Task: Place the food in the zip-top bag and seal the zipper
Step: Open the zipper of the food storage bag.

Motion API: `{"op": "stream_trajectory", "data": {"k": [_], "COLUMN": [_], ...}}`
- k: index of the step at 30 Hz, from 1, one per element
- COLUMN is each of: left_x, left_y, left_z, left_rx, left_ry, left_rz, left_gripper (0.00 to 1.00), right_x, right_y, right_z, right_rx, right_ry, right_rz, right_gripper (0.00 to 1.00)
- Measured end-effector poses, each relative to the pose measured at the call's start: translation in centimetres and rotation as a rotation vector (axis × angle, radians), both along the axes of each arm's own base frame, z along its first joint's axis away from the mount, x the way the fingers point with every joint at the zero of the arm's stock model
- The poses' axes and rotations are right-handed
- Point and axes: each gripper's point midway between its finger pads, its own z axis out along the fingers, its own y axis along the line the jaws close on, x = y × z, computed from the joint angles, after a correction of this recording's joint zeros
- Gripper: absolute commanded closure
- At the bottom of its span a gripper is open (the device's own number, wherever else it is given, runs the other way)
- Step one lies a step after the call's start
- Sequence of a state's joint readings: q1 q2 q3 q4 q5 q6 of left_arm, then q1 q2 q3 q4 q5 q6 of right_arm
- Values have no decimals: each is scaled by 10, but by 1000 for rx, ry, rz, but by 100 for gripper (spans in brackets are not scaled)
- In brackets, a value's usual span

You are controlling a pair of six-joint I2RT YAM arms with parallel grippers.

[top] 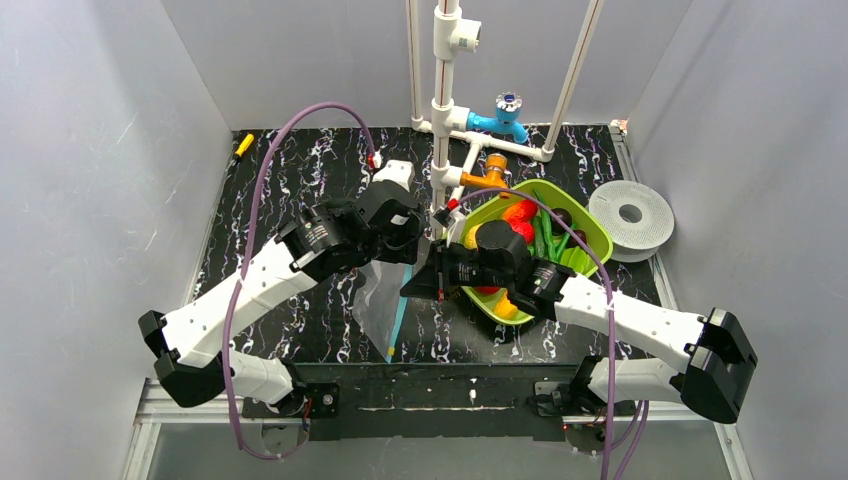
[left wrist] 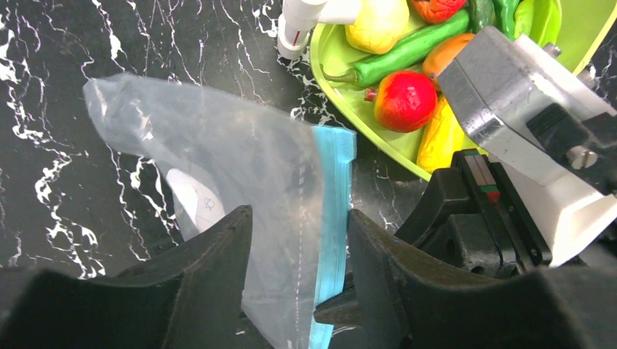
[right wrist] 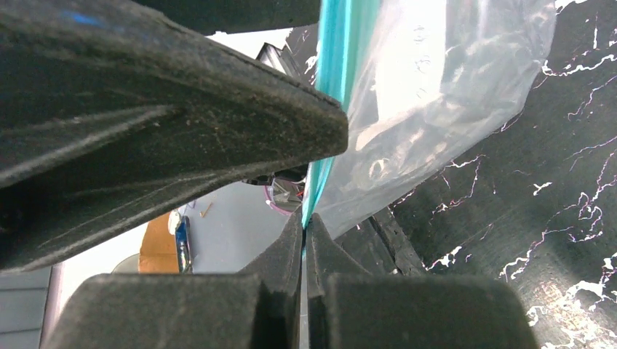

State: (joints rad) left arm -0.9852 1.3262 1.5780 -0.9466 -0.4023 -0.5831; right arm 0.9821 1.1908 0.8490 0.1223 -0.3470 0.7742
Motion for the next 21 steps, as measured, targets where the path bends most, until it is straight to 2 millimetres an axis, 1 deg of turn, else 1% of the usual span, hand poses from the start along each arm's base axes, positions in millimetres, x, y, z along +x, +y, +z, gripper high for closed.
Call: {"op": "stream_trajectory", "data": {"k": [1, 2, 7, 8, 10, 12, 17, 19, 21], "left_x": [0, 0, -2, -2, -3, -4, -6, -7, -8], "left_y": [0, 0, 3, 4, 5, 6, 8, 7, 6], "left_z": [-1, -1, -4, -5, -5, -6, -12, -14, -14], "left_rx": [2, 3, 11, 11, 14, 15, 19, 21, 16], "left_ry": [1, 2, 3, 3, 3, 3, 15, 22, 26], "left_rz": [-1, -1, -3, -3, -4, -6, -9, -12, -16], "left_gripper": [60, 63, 67, 66, 60, 58, 60, 63, 75], "right_x": [0, 0, 0, 0, 0, 0, 0, 0, 0], "right_y": [0, 0, 0, 0, 0, 0, 0, 0, 0], "right_z": [0, 0, 0, 0, 0, 0, 0, 0, 0], "right_rx": [0, 0, -1, -1, 0, 0, 0, -1, -1], "right_ry": [0, 0, 0, 0, 0, 0, 0, 1, 1], "right_rz": [0, 0, 0, 0, 0, 0, 0, 0, 1], "right_gripper": [99, 99, 99, 99, 99, 99, 99, 99, 99]}}
